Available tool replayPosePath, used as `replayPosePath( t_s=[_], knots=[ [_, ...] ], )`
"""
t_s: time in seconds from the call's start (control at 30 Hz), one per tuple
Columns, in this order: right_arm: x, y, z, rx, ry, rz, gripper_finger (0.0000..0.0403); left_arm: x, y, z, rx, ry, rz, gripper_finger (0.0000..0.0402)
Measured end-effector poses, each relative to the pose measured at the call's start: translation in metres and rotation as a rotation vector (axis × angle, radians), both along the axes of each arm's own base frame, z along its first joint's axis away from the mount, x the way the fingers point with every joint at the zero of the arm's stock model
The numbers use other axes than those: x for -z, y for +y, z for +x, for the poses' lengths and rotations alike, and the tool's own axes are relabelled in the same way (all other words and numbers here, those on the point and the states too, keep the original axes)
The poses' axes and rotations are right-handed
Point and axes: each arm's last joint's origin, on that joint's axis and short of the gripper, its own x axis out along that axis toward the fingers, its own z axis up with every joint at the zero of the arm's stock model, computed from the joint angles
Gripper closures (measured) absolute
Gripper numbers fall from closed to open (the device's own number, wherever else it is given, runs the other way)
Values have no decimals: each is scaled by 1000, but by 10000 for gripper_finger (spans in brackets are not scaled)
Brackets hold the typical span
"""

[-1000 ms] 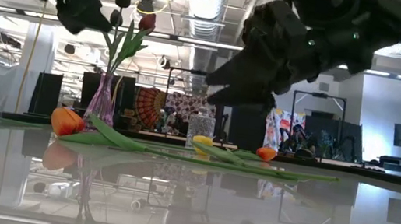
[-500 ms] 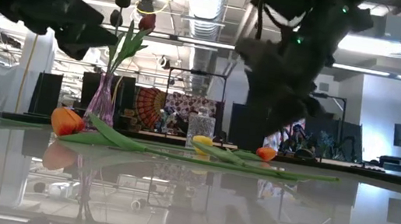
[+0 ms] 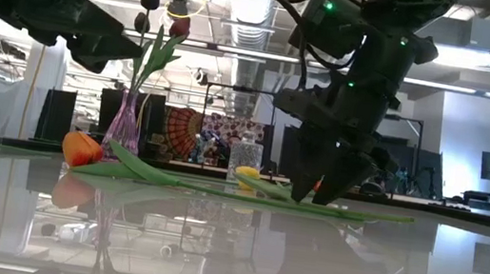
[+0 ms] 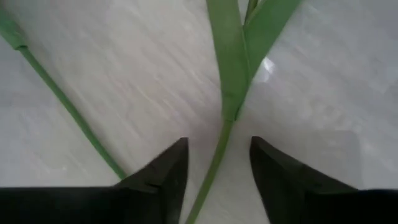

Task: Sort flowers into vase by color
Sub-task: Put the right yellow flower into the transparent vase

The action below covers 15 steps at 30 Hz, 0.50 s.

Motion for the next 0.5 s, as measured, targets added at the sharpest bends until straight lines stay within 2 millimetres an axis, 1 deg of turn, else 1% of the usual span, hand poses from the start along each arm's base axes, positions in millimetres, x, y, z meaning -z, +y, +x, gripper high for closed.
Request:
replayPosePath(
  t_s=[0.07,0.2,0.27,0.3,0.4,0.5],
  knots=[
    [3,3,-1,-7,14,-17,247,1,0,0,0,6,2,191],
    [6,15,-2,-33,11,-56,340,1,0,0,0,6,3,191],
    [5,20,-3,-55,14,-69,378,1,0,0,0,6,3,191],
    [5,21,-3,-59,15,-77,385,1,0,0,0,7,3,191],
    [1,22,1,-49,10,-115,384,1,0,0,0,7,3,191],
    [-11,17,7,-44,-27,-146,386,1,0,0,0,7,2,191]
  ],
)
